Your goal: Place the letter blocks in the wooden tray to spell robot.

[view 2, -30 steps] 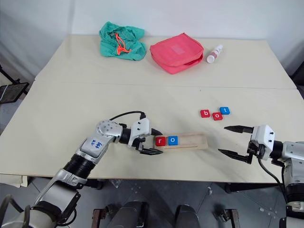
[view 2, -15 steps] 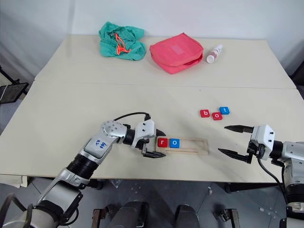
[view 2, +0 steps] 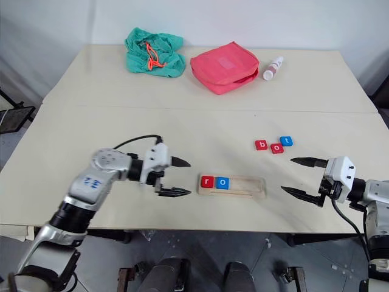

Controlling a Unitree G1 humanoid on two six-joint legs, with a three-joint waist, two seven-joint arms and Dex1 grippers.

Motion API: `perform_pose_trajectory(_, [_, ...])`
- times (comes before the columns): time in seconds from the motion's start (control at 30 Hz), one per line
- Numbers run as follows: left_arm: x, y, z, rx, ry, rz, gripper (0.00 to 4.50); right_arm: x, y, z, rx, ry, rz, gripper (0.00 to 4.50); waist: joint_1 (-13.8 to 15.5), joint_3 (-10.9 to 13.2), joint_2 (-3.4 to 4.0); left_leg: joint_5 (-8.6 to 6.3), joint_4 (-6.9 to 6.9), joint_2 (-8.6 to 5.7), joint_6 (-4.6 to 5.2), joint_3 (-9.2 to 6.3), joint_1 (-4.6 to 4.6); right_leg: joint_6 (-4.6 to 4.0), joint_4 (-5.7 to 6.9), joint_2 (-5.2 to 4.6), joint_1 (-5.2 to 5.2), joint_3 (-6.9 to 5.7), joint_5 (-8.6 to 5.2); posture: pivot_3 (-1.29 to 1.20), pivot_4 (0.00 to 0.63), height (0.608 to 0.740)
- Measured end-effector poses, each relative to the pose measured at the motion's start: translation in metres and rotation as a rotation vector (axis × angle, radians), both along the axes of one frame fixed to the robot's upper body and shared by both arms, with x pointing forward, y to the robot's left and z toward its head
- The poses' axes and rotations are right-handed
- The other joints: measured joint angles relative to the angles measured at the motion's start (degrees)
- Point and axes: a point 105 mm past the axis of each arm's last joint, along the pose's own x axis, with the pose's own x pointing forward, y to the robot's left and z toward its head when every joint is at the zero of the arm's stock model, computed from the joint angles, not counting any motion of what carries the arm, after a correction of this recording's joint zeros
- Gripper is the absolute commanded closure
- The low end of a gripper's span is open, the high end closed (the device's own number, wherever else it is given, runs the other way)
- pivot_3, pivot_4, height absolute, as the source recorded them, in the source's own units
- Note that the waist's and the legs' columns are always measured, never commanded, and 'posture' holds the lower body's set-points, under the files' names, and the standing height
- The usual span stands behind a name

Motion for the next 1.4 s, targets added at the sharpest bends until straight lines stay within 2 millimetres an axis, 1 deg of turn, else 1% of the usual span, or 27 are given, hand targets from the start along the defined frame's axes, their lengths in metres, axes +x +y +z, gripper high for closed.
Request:
perform_pose_trajectory(0.13, [-0.005, 0.016, 0.009, -0.071, -0.035, -0.004, 0.02, 0.004, -0.001, -0.001, 0.018, 0.017, -0.088, 0.00, 0.2, 0.0, 0.00, 0.00, 0.00, -0.03, 0.00, -0.06, -0.02, 0.00, 0.00, -0.02, 0.01, -0.01, 0.00, 0.00, 0.150, 0.740])
perform_pose_trajectory(0.2, [-0.009, 0.022, 0.011, -0.120, -0.069, -0.019, 0.02, 0.008, -0.004, -0.006, 0.030, 0.035, -0.175, 0.00, 0.1, 0.0, 0.00, 0.00, -0.02, -0.01, 0.00, -0.05, -0.01, 0.00, 0.01, -0.01, -0.01, -0.02, 0.00, 0.00, 0.150, 0.740])
perform_pose_trajectory(0.27, [-0.010, 0.033, 0.011, -0.176, -0.094, -0.009, 0.02, 0.011, 0.000, -0.011, 0.087, 0.034, -0.242, 0.00, 0.0, 0.0, 0.00, 0.00, -0.04, 0.01, -0.02, -0.03, 0.00, 0.00, 0.01, 0.01, -0.02, -0.04, 0.00, 0.00, 0.150, 0.740])
perform_pose_trajectory(0.37, [-0.013, 0.039, 0.013, -0.302, -0.135, -0.029, 0.02, 0.012, 0.003, -0.018, 0.162, 0.046, -0.355, 0.00, 0.1, 0.0, 0.01, 0.00, -0.03, -0.01, -0.01, -0.01, 0.01, 0.00, 0.04, -0.01, -0.03, -0.02, 0.00, 0.00, 0.150, 0.740])
perform_pose_trajectory(0.47, [-0.015, 0.046, 0.001, -0.333, -0.131, -0.026, 0.02, 0.011, 0.012, -0.016, 0.224, 0.018, -0.431, 0.00, 0.1, 0.0, 0.01, 0.00, -0.04, -0.01, -0.01, -0.01, 0.02, 0.00, 0.10, -0.01, -0.06, -0.01, 0.00, 0.00, 0.150, 0.740])
perform_pose_trajectory(0.5, [-0.016, 0.048, -0.003, -0.345, -0.130, -0.024, 0.02, 0.010, 0.012, -0.015, 0.243, 0.010, -0.459, 0.00, 0.1, 0.0, 0.01, 0.00, -0.04, -0.03, -0.01, -0.01, 0.02, 0.00, 0.10, -0.01, -0.06, 0.00, 0.00, 0.00, 0.150, 0.740])
perform_pose_trajectory(0.6, [-0.020, 0.057, -0.012, -0.357, -0.140, -0.030, 0.02, 0.002, 0.016, -0.014, 0.266, -0.001, -0.482, 0.00, 0.1, 0.0, 0.00, 0.00, -0.04, -0.03, -0.01, 0.00, 0.02, 0.00, 0.10, -0.01, -0.06, 0.01, 0.00, 0.00, 0.150, 0.740])
perform_pose_trajectory(0.7, [-0.022, 0.058, -0.014, -0.374, -0.164, -0.048, 0.02, -0.003, 0.019, -0.017, 0.268, 0.020, -0.497, 0.00, 0.1, 0.0, 0.00, 0.00, -0.03, -0.03, -0.01, 0.01, 0.04, 0.00, 0.13, -0.01, -0.05, 0.02, 0.00, 0.00, 0.150, 0.740])
perform_pose_trajectory(0.83, [-0.019, 0.061, -0.018, -0.383, -0.160, -0.025, 0.02, -0.010, 0.024, -0.026, 0.289, 0.055, -0.516, 0.00, 0.0, 0.0, 0.00, 0.00, -0.08, -0.02, -0.01, 0.02, 0.08, 0.00, 0.16, -0.01, -0.06, 0.02, 0.00, 0.00, 0.150, 0.740])
perform_pose_trajectory(0.93, [-0.016, 0.061, -0.017, -0.386, -0.159, -0.020, 0.02, -0.015, 0.024, -0.033, 0.291, 0.090, -0.527, 0.00, 0.0, 0.0, 0.00, 0.00, -0.07, -0.04, 0.00, 0.05, 0.09, 0.00, 0.17, -0.01, -0.05, 0.05, 0.00, 0.00, 0.150, 0.740])
perform_pose_trajectory(1.2, [-0.013, 0.060, -0.014, -0.386, -0.161, -0.024, 0.02, -0.018, 0.023, -0.037, 0.288, 0.110, -0.532, 0.00, 0.0, 0.0, 0.00, -0.01, -0.07, -0.03, -0.01, 0.06, 0.11, 0.00, 0.18, -0.01, -0.05, 0.06, 0.00, 0.00, 0.150, 0.740])
perform_pose_trajectory(1.4, [-0.012, 0.060, -0.013, -0.386, -0.161, -0.027, 0.02, -0.019, 0.017, -0.043, 0.290, 0.116, -0.538, 0.00, -0.1, 0.0, 0.00, 0.00, -0.07, -0.03, -0.01, 0.07, 0.12, 0.00, 0.18, 0.00, -0.05, 0.06, 0.00, 0.00, 0.150, 0.740])
